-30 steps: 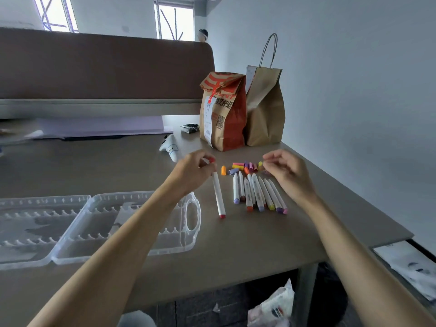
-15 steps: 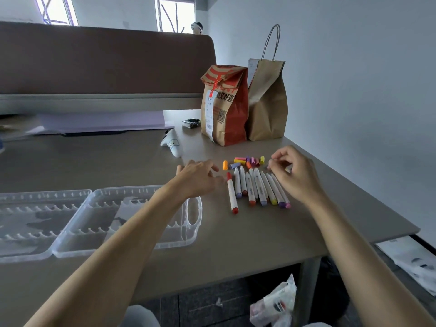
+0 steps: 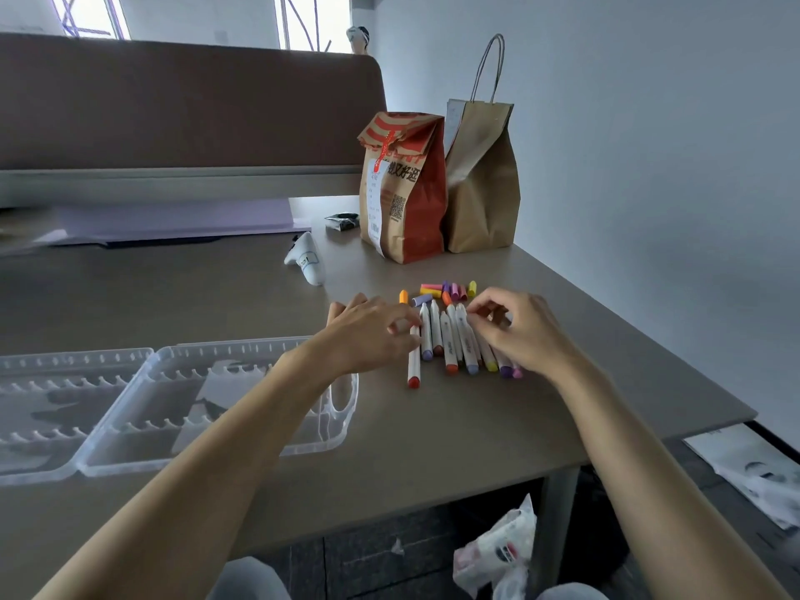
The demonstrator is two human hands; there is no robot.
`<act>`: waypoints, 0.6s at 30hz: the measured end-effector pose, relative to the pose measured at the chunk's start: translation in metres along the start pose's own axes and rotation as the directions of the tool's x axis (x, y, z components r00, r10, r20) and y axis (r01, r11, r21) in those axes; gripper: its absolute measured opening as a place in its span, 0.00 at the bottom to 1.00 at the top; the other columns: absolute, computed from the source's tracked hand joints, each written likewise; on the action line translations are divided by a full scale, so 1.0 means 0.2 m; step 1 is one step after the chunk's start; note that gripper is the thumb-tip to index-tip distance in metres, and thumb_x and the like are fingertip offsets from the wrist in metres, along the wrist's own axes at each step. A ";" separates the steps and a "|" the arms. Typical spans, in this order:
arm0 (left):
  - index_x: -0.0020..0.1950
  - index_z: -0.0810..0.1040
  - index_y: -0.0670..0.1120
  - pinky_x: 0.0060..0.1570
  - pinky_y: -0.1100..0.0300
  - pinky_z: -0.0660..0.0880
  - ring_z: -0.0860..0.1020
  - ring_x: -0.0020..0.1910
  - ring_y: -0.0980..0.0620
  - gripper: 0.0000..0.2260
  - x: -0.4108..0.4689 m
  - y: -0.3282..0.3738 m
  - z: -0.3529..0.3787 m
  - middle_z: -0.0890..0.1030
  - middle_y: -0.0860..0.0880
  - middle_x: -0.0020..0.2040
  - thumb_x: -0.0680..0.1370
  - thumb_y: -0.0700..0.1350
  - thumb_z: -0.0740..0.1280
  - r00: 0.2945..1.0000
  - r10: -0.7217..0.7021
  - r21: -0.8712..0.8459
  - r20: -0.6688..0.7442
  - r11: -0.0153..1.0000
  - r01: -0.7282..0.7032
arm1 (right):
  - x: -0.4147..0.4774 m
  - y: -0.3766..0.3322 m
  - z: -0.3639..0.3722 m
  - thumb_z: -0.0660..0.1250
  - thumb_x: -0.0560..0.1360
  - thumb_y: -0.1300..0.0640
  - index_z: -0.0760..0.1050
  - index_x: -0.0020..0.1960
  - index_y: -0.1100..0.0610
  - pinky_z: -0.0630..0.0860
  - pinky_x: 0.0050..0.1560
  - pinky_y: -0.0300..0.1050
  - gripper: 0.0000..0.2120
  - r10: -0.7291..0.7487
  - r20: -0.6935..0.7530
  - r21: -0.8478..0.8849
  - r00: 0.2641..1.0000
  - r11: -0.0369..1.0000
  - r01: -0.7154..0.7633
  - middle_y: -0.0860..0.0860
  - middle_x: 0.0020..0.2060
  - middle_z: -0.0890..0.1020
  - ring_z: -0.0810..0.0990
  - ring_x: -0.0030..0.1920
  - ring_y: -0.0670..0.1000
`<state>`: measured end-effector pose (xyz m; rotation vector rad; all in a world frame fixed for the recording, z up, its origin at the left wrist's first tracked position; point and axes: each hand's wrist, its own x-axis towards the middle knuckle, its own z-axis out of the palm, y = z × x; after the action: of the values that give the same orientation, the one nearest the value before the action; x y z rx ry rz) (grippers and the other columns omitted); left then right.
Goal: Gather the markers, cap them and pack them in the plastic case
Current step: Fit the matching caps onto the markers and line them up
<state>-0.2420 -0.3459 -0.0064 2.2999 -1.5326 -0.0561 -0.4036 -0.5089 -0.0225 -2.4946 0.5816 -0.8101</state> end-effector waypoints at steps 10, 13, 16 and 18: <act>0.52 0.73 0.55 0.52 0.55 0.56 0.68 0.59 0.51 0.10 0.02 -0.03 0.05 0.76 0.54 0.52 0.76 0.58 0.62 0.993 -0.059 0.023 -0.106 0.998 0.062 | -0.01 -0.02 0.01 0.68 0.76 0.51 0.82 0.50 0.49 0.75 0.49 0.38 0.06 -0.074 0.101 0.036 0.992 0.997 0.071 0.41 0.45 0.81 0.79 0.47 0.38; 0.49 0.73 0.54 0.51 0.56 0.56 0.68 0.58 0.51 0.10 0.03 -0.03 0.07 0.75 0.55 0.49 0.75 0.58 0.62 0.988 -0.085 0.004 -0.132 0.996 0.087 | -0.01 -0.05 0.02 0.68 0.75 0.48 0.82 0.47 0.50 0.76 0.45 0.41 0.07 -0.067 0.100 0.037 0.993 0.997 0.064 0.41 0.41 0.81 0.79 0.43 0.40; 0.48 0.73 0.55 0.53 0.56 0.57 0.68 0.59 0.51 0.08 0.02 -0.03 0.05 0.74 0.57 0.49 0.74 0.57 0.64 0.984 -0.090 -0.012 -0.153 0.996 0.090 | 0.00 -0.08 0.05 0.70 0.74 0.47 0.82 0.44 0.52 0.77 0.41 0.47 0.09 -0.039 0.085 -0.014 0.996 0.999 0.041 0.42 0.38 0.80 0.79 0.39 0.42; 0.49 0.73 0.55 0.53 0.57 0.58 0.68 0.59 0.51 0.07 0.02 -0.04 0.04 0.76 0.57 0.51 0.73 0.55 0.65 0.984 -0.089 -0.019 -0.153 0.996 0.087 | 0.02 -0.11 0.05 0.71 0.74 0.48 0.81 0.43 0.51 0.77 0.40 0.47 0.07 -0.008 0.082 -0.069 0.997 0.998 0.013 0.42 0.37 0.79 0.78 0.38 0.42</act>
<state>-0.2356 -0.3501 -0.0152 2.3033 -1.3515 0.0865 -0.3894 -0.4902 -0.0167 -2.5826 0.5784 -0.6995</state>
